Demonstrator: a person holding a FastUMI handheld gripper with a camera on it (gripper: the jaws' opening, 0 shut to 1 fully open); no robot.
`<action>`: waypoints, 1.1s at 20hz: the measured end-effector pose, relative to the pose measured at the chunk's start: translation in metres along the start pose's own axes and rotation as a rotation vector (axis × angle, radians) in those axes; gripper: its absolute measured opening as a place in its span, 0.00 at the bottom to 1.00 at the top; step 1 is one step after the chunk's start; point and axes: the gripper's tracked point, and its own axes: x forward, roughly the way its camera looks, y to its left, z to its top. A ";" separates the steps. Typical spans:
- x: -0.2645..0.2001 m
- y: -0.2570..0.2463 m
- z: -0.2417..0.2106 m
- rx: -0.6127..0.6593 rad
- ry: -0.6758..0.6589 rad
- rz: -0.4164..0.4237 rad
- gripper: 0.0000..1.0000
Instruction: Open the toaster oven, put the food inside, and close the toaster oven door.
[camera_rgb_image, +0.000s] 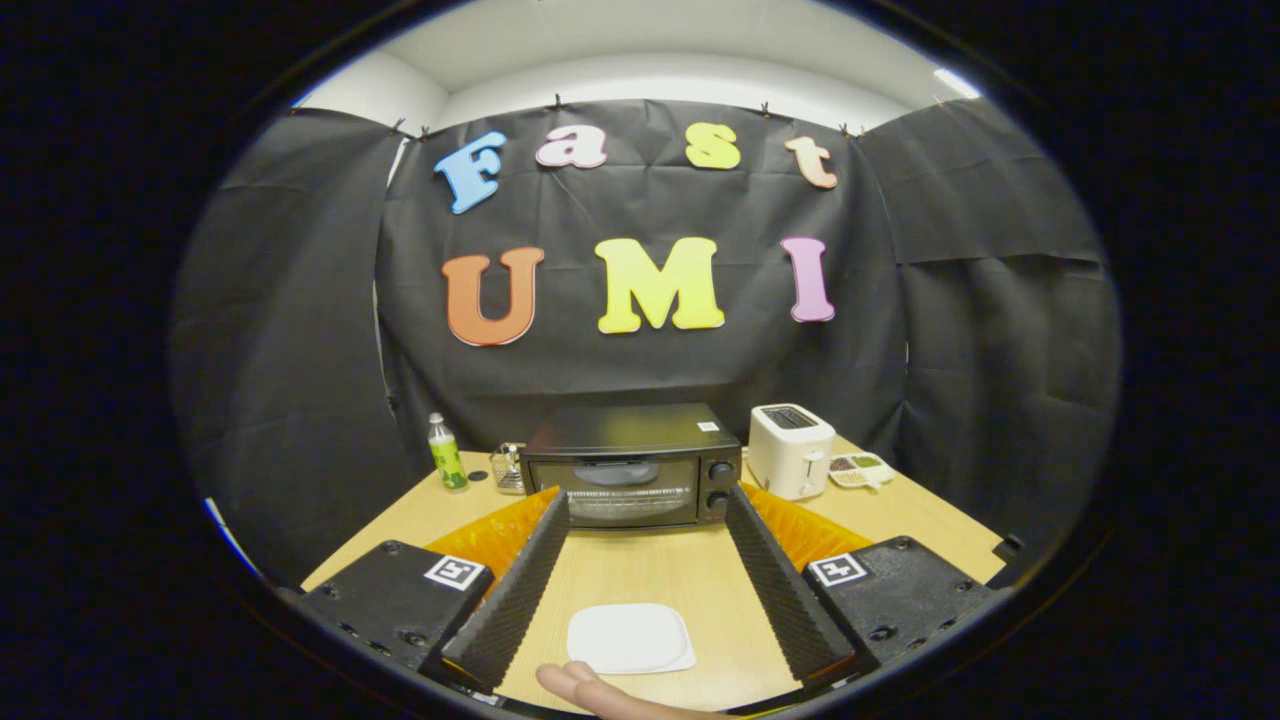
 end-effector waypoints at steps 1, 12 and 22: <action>-0.002 -0.002 0.002 -0.011 -0.009 -0.002 1.00; 0.000 -0.013 -0.006 -0.039 0.009 -0.034 1.00; -0.011 -0.010 -0.002 -0.057 -0.014 -0.024 1.00</action>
